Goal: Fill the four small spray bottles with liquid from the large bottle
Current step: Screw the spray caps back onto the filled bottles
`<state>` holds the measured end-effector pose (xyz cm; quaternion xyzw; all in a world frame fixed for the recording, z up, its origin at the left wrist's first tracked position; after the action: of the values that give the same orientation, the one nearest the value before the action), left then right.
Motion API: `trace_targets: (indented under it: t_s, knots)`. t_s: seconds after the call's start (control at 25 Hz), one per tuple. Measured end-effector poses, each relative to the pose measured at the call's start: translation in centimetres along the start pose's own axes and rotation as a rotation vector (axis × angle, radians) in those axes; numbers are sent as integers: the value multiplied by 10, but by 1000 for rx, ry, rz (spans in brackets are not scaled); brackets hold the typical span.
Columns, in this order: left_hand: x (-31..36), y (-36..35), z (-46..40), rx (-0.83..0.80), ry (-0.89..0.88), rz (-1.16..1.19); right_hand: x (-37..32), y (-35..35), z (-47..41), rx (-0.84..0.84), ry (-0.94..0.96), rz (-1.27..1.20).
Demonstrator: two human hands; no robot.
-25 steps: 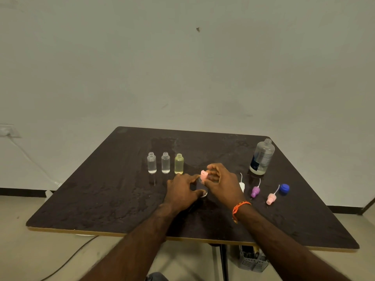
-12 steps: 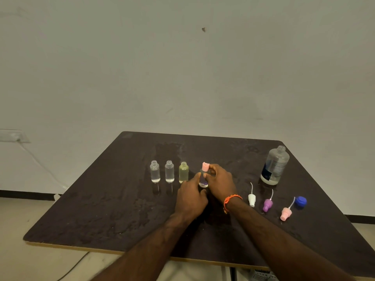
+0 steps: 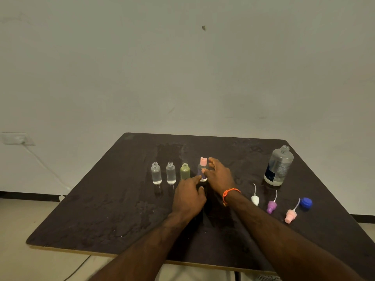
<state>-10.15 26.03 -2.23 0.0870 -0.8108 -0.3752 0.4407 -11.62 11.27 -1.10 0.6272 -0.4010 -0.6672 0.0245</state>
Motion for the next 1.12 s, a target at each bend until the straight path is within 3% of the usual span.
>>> trace_targets:
  t_s: [0.24, 0.32, 0.6, 0.76, 1.12]
  knots:
    - [-1, 59, 3, 328, -82, -248, -3, 14, 42, 116, 97, 149]
    - [-8, 69, -10, 271, -46, -356, -4, 14, 54, 102, 130, 181]
    - [-23, 61, -54, -180, 75, -694, 3, 14, 69, 56, 168, 276]
    - [-21, 59, -57, -203, 106, -646, 5, 14, 70, 41, 171, 286]
    - [9, 43, 5, -208, -84, -360, 5, 30, 102, 67, 148, 514]
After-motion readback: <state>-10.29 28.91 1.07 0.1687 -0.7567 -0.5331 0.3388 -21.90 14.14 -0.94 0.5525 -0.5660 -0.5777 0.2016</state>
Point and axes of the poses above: each hand's wrist, its own z-axis away from the middle knuckle, its own y-axis out of the back of the hand, x = y × z, the point moved 5 cm from there along -z, towards the middle knuckle, and after that the axes turned 3 degrees about -x, right-handed, at the moved point
